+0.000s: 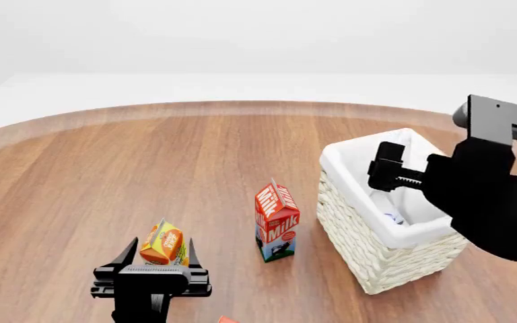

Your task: Pick up the cream cheese box and the butter, and put them in the basket.

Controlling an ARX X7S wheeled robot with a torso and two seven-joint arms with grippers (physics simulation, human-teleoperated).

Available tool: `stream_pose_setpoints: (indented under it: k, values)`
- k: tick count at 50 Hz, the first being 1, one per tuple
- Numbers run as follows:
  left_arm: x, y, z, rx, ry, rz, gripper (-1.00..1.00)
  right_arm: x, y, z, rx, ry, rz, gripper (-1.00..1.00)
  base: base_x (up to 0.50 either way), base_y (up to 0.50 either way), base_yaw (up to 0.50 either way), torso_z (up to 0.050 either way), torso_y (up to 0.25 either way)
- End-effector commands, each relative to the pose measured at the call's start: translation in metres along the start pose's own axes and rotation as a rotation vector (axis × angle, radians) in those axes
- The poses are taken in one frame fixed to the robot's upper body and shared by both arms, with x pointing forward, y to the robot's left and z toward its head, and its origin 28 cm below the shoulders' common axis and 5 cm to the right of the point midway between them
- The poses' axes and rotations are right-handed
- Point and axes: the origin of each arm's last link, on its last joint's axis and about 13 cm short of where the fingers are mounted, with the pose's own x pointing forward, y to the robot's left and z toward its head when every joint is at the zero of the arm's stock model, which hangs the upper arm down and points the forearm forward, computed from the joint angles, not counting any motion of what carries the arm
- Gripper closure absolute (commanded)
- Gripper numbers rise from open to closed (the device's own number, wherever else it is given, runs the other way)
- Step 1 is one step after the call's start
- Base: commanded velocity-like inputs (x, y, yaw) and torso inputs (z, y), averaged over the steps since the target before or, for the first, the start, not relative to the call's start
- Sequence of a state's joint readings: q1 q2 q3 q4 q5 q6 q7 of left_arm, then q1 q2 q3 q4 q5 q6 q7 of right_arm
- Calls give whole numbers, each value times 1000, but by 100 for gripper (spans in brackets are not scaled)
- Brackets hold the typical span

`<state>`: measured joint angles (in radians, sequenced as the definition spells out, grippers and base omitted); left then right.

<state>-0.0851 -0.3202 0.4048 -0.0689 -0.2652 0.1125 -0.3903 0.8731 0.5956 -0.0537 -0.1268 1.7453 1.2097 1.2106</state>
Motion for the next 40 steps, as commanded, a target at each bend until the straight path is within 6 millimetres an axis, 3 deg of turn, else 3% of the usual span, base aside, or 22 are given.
stream_pose_setpoints:
  k: [1, 7, 40]
  values:
    - [0, 0, 0, 2, -1, 1, -100, -20, 0, -21, -81, -40, 56, -100, 0, 0, 0, 0, 0]
    - [0, 0, 0, 2, 0, 1, -100, -26, 1, -31, -96, -37, 87, -100, 0, 0, 0, 0, 0]
    - [0, 0, 0, 1, 0, 1, -100, -40, 12, -49, -219, -49, 203, -100, 0, 0, 0, 0, 0]
